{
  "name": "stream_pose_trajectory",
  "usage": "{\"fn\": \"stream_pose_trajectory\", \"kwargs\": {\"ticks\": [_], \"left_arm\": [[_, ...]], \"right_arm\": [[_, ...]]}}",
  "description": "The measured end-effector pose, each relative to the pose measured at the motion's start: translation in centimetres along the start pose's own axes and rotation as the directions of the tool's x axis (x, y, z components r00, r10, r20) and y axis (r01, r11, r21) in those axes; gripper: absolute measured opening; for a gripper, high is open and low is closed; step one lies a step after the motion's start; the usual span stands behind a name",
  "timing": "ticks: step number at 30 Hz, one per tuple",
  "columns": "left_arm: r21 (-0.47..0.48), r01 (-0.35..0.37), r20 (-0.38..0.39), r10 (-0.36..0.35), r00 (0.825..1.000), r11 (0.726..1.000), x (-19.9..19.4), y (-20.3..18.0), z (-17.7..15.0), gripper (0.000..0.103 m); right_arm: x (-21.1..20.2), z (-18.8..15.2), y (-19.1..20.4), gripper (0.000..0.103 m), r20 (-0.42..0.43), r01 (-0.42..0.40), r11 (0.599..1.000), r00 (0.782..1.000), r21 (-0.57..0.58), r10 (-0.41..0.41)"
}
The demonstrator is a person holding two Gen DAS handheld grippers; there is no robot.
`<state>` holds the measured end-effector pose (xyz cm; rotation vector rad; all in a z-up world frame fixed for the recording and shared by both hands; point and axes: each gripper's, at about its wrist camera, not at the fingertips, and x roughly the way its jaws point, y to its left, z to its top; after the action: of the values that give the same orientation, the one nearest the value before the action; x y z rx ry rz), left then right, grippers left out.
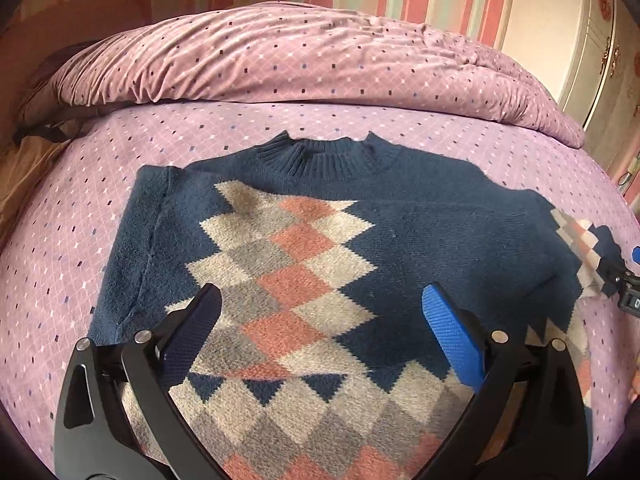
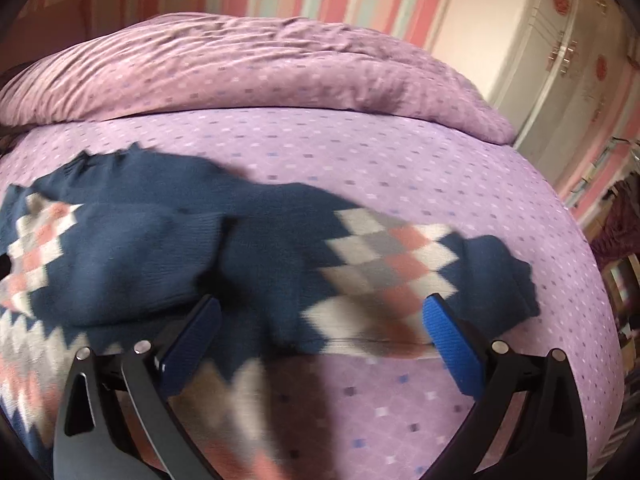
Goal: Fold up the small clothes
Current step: 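Move the right gripper to the other sleeve cuff and grasp it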
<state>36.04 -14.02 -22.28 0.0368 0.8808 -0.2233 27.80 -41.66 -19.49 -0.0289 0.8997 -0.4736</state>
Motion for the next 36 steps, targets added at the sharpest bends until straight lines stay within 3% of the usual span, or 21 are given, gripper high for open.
{"fn": "stream_pose_trajectory", "kwargs": {"ticks": [5,10,14,19,24,29,31,34,36], "left_arm": [[0.026,0.008,0.010,-0.008,1.000,1.000,-0.3,-2.1,0.7,0.100],[0.067,0.002,0.036,-0.004,0.999,0.998,-0.1,-5.2,1.7,0.100],[0.100,0.002,0.055,-0.007,0.998,0.995,0.0,-7.4,2.3,0.100],[0.145,0.004,0.042,-0.010,0.999,0.989,0.8,-10.1,2.2,0.099],[0.174,0.015,0.031,-0.021,0.999,0.985,1.0,-11.9,2.0,0.099],[0.213,-0.004,0.037,-0.004,0.999,0.977,1.1,-13.1,1.9,0.099],[0.228,-0.020,0.046,0.009,0.999,0.974,0.9,-13.2,2.0,0.099],[0.233,-0.031,0.044,0.022,0.999,0.972,1.1,-13.1,2.0,0.099],[0.225,-0.038,0.038,0.030,0.999,0.974,1.3,-12.6,2.1,0.099]], "right_arm": [[1.1,-0.9,-6.7,0.099,-0.012,0.087,0.994,0.996,0.067,-0.087],[2.5,-2.1,-12.5,0.095,-0.031,0.123,0.985,0.992,0.121,-0.120],[4.8,-3.5,-17.9,0.071,-0.077,0.149,0.971,0.988,0.187,-0.137],[7.5,-4.9,-23.6,0.066,-0.118,0.159,0.947,0.985,0.280,-0.130],[10.1,-5.3,-25.6,0.066,-0.143,0.125,0.936,0.986,0.330,-0.081],[13.5,-6.0,-27.0,0.066,-0.186,0.041,0.893,0.981,0.449,0.048],[14.0,-6.3,-27.1,0.064,-0.170,0.032,0.879,0.984,0.475,0.057],[13.9,-5.8,-26.3,0.047,-0.156,0.032,0.902,0.987,0.431,0.040],[13.7,-5.4,-26.1,0.028,-0.149,0.024,0.907,0.988,0.420,0.043]]}}
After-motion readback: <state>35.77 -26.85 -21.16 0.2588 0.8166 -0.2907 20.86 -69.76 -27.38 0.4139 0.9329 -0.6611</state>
